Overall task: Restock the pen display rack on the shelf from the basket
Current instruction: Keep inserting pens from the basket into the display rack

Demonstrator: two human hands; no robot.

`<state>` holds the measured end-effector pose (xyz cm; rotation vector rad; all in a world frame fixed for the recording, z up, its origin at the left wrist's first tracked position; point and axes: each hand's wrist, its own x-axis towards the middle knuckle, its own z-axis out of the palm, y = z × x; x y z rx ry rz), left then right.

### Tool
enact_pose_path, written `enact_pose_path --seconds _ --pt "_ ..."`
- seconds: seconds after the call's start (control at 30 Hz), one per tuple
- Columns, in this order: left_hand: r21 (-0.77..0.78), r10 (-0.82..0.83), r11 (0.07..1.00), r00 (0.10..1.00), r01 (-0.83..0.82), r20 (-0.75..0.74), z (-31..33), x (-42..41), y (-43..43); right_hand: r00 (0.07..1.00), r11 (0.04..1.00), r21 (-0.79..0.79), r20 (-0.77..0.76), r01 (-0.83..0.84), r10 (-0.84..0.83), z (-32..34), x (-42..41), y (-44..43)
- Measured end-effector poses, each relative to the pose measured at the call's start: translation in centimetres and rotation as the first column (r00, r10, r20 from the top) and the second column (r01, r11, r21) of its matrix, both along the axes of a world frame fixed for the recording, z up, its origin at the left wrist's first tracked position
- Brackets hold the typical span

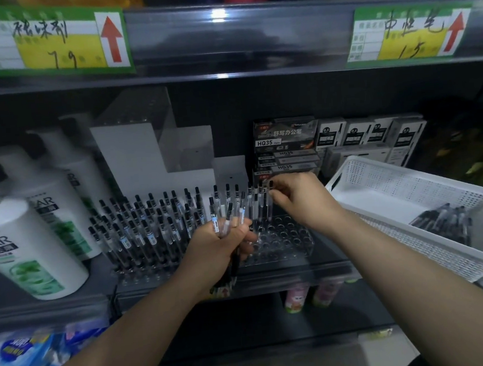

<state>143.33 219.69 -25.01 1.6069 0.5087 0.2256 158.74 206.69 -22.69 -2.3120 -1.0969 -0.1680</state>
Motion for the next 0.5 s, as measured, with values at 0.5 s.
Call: enact_pose_path --seconds 0.5 --pt "-0.106 -0.082 0.991 0.997 0.082 0.009 0.2 0.6 -0.6 0.972 0.987 0.137 -0.228 0.083 -0.050 0.8 -0.3 -1.6"
